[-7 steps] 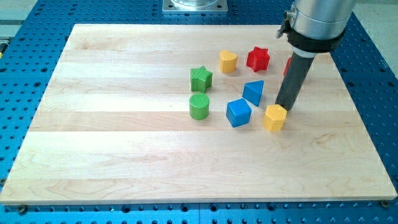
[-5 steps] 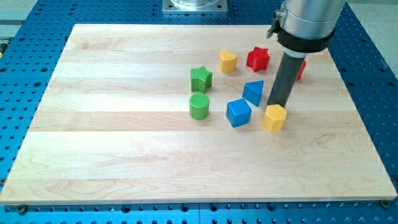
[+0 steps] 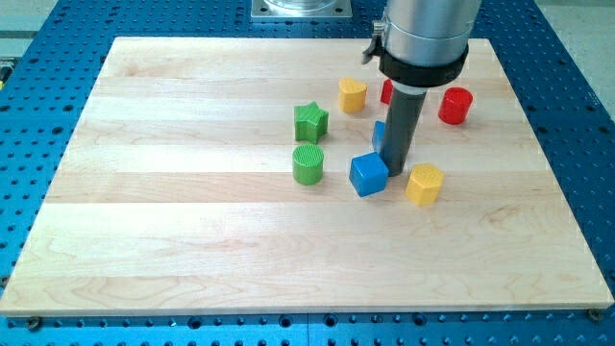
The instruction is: Place the blue cube left to the yellow hexagon
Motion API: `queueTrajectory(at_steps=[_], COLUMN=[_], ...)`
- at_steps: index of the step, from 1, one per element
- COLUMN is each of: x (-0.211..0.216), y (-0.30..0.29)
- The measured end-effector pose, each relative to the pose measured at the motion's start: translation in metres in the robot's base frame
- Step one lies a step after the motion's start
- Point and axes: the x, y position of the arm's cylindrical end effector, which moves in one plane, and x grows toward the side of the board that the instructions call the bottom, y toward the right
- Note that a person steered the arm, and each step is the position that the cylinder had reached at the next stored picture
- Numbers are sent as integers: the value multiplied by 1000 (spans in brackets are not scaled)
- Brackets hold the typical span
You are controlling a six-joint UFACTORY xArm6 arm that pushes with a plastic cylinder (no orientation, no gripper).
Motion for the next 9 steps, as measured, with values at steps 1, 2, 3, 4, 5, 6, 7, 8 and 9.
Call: queueTrajectory(at_steps=[1, 2, 3, 4, 5, 6, 7, 8, 9], x=[-1, -5, -12, -11, 9, 16, 7, 4, 0], y=[-7, -7, -1, -4, -14, -16, -5, 17, 66])
